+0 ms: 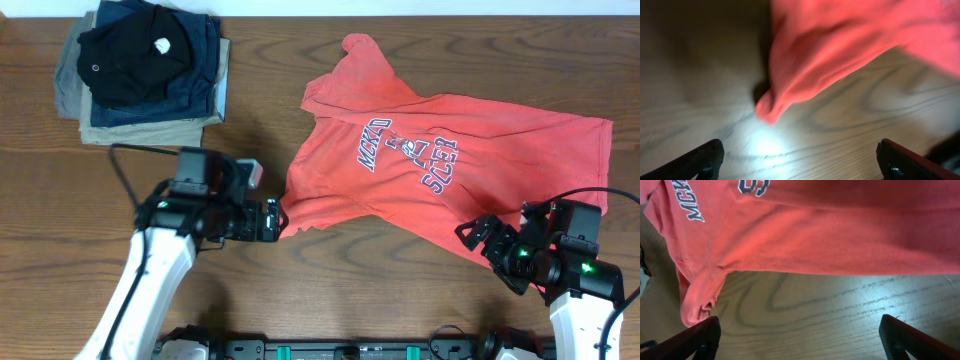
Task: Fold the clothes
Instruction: 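Reach the left gripper to the shirt's left sleeve and grasp it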
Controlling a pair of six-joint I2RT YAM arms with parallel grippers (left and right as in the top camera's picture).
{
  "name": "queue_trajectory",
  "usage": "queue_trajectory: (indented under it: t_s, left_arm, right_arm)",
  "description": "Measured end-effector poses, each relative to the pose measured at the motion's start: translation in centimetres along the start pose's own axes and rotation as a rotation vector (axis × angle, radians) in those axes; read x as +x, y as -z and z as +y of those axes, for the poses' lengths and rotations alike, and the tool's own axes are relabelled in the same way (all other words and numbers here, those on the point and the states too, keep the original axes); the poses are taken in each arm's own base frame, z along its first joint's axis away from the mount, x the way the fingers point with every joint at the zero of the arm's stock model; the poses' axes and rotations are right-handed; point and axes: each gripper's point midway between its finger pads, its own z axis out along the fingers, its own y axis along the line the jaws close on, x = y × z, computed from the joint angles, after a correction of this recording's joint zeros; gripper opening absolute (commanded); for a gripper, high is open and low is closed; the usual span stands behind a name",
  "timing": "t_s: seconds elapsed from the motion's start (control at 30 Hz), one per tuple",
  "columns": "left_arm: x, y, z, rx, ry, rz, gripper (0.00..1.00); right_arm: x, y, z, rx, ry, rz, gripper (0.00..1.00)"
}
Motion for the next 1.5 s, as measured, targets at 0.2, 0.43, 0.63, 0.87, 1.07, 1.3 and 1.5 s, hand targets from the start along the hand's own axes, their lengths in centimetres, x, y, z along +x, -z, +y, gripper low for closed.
queue_trajectory:
  t_s: [0.2,0.43,0.63,0.87,1.07,1.3,1.5]
  left_arm:
    - [-0.1,-2.9,0.5,-0.071,-0.045,0.062,0.98]
    - [0.4,-5.2,1.4,-0.093,-0.035,0.13,0.98]
    - [0.6,-6.6,2.3,-0.115,-0.024,0.164,0.98]
    - [-0.1,-7.4,2.9,-0.133,-0.025,0.151,0.74]
    - [0.2,-7.7,3.1,-0.139,-0.014,0.163,0.41]
    - [0.2,-7.7,3.0,-0.138,-0.015,0.164,0.1]
    - [0.2,-7.7,3.0,-0.138,-0.014,0.164,0.06]
  right_arm:
    - [-0.2,0.0,0.1,-0.004,0.004,-0.008,0.99]
    - [0.1,0.0,-0.1,0.002,0.001,0.004,0.99]
    - [0.1,0.0,0.0,0.001,0.006,0.003,0.99]
    - [0.2,0.0,-0.1,0.004,0.003,0.007,0.99]
    - [0.3,0.0,-0.1,0.005,0.001,0.011,0.99]
    - [0.3,0.0,-0.2,0.006,0.001,0.012,0.99]
    - [0.3,0.0,-0.2,0.006,0.001,0.012,0.99]
